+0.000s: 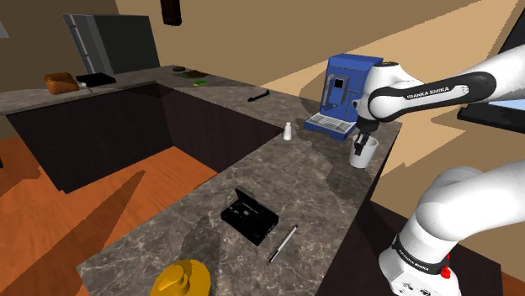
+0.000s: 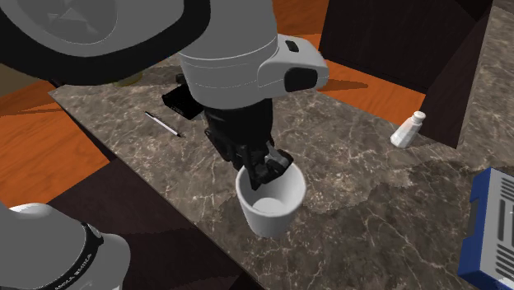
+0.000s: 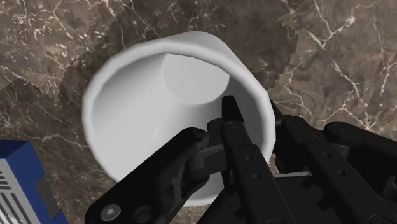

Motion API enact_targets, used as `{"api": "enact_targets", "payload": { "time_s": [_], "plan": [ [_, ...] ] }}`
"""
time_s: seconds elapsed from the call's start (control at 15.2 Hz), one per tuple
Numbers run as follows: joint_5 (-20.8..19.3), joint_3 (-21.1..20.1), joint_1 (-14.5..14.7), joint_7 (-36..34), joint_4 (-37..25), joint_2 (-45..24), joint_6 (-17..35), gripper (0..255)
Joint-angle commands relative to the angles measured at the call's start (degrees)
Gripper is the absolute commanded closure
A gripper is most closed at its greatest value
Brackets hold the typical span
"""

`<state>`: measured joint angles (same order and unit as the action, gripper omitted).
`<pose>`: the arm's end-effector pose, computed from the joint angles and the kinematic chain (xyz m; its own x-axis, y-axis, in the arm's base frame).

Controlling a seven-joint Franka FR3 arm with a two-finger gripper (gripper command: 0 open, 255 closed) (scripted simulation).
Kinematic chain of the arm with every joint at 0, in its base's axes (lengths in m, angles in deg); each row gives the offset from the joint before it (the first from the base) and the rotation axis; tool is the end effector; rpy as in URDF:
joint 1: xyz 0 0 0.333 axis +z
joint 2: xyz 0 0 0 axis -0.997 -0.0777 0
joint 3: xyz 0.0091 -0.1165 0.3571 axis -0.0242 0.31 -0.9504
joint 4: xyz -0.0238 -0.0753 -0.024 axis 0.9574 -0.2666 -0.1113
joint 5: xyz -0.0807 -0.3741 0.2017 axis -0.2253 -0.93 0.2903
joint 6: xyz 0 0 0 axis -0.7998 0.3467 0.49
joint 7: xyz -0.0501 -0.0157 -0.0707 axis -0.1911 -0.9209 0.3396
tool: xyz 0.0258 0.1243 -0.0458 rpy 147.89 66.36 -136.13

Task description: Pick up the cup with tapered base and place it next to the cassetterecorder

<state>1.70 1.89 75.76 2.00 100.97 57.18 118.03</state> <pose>0.2823 -0.2005 0.4037 0.9980 0.0630 0.0030 0.0624 -0.9930 0.1007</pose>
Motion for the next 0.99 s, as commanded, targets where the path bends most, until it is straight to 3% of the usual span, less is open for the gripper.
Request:
{"api": "enact_targets", "payload": {
  "time_s": [0.0,0.92],
  "plan": [
    [0.46,-0.47,0.17,0.11,-1.05,0.69,-1.75,255],
    [3.18,-3.21,1.03,1.40,-9.86,3.81,-13.61,255]
  ]
}}
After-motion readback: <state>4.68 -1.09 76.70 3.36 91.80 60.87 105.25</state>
